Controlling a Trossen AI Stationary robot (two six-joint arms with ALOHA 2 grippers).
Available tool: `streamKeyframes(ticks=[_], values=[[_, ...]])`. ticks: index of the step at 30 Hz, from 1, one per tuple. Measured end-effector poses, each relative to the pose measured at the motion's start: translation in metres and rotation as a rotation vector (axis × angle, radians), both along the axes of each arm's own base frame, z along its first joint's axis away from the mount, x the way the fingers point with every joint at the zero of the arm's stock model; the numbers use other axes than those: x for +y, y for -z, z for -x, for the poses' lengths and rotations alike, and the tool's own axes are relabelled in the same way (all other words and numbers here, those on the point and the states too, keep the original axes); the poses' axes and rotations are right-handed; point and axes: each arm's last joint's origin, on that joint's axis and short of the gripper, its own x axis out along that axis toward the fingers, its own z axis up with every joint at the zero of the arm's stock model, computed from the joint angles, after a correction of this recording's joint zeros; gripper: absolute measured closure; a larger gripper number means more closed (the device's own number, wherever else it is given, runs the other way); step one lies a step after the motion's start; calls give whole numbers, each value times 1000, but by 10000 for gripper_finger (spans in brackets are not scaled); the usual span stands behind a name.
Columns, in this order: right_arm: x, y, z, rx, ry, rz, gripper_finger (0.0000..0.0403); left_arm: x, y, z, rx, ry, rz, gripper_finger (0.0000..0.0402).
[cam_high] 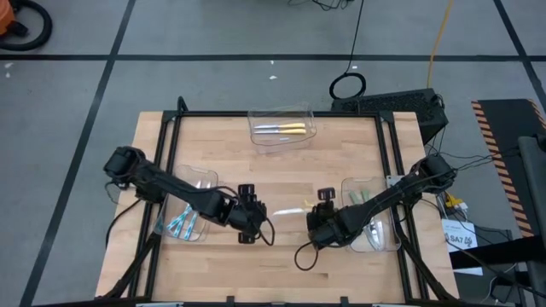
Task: Sort silverware by color (type)
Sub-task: Put the yellow knife into the top center transparent bin
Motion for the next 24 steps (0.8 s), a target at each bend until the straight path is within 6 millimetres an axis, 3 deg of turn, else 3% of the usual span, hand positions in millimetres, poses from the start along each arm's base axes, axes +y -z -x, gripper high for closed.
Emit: streamKeyframes(ticks=[7,17,24], values=[[-12,-5,-9,-33,-67,194,353,-3,-11,8,-31,9,-49,154],[-28,-40,-34,-41,-88,208,353,-1,-17,23,26,-12,-140,154],[-66,-67,-50,53,-113,256,353,7,-35,44,6,-104,-306,154]])
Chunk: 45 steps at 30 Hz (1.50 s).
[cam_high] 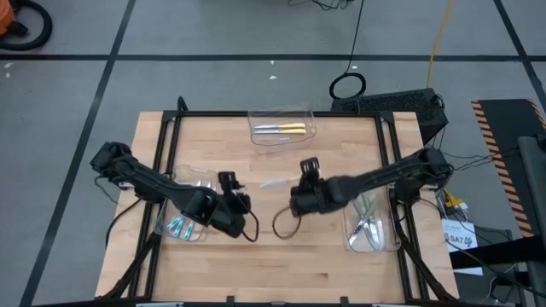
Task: Sort silverware by color (type)
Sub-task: Put the yellow knife into the top center transparent bin
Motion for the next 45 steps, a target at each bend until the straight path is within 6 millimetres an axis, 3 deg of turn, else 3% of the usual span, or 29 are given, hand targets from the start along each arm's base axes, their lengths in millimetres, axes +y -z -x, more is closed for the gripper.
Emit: streamKeyframes(ticks=[5,10,17,21,25,31,37,45], values=[[-46,-8,-6,32,42,17,355,12,-16,14,-43,-72,-108,154],[-94,-14,-11,-5,41,-90,371,14,-20,17,-27,-48,-140,154],[-139,-18,-9,-135,100,-303,399,23,-21,14,-12,-64,-176,154],[-141,-7,-5,-177,133,-558,394,24,-21,14,-5,-61,-181,154],[-130,12,-1,-124,114,-613,397,25,-20,14,2,-57,-168,154],[-121,46,13,-62,176,-575,382,25,-20,13,6,-56,-149,154],[-122,77,24,-74,169,-528,321,27,-20,13,-1,-72,-142,154],[-124,91,27,-114,139,-418,246,27,-20,13,-1,-71,-141,154]])
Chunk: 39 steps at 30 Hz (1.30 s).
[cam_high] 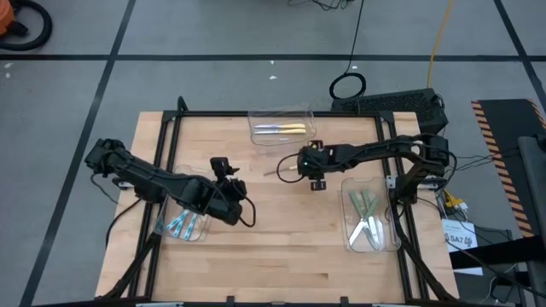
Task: Sort silverware by color (type)
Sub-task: Put the yellow knife into the top center transparent bin
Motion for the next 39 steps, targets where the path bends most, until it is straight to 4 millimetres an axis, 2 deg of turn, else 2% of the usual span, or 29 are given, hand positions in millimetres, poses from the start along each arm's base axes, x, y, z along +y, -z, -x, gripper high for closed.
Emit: streamKeyframes(ticks=[3,6,12,17,25,32,39], values=[[-4,6,2,-29,1,34,238,0,0,0,-2,0,1,154],[-9,12,6,-53,-7,-22,240,-1,0,-1,-12,4,4,154],[-19,21,17,-34,37,-60,256,-1,-1,-4,-24,24,1,154],[-24,23,21,-60,60,-159,278,2,-2,-8,-25,40,29,154],[-23,23,21,-49,29,-163,362,10,-1,-10,-21,14,41,154],[-15,22,17,-39,-42,-153,362,14,-1,-11,-24,-4,45,154],[-2,11,3,-64,-115,-150,362,14,-1,-11,-25,-5,46,154]])
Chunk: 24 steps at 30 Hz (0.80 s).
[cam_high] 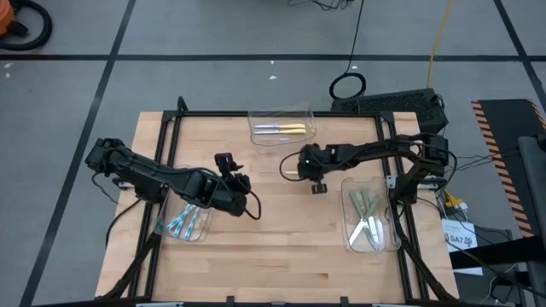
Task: Sort silverware by color (type)
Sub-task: Put the yellow knife into the top center transparent bin
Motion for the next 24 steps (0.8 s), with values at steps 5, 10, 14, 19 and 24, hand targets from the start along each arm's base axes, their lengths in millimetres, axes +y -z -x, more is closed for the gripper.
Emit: streamKeyframes(ticks=[5,10,14,19,24], values=[[13,-15,-12,13,-16,97,362,0,0,0,1,1,-1,154],[27,-33,-23,23,-49,115,362,-1,4,-3,9,61,-32,154],[31,-43,-26,35,-52,133,362,2,10,11,-40,195,-38,165],[28,-56,-24,32,-39,220,362,19,11,50,-227,246,21,205],[15,-79,-22,-55,-64,350,362,29,-4,86,-417,232,91,235]])
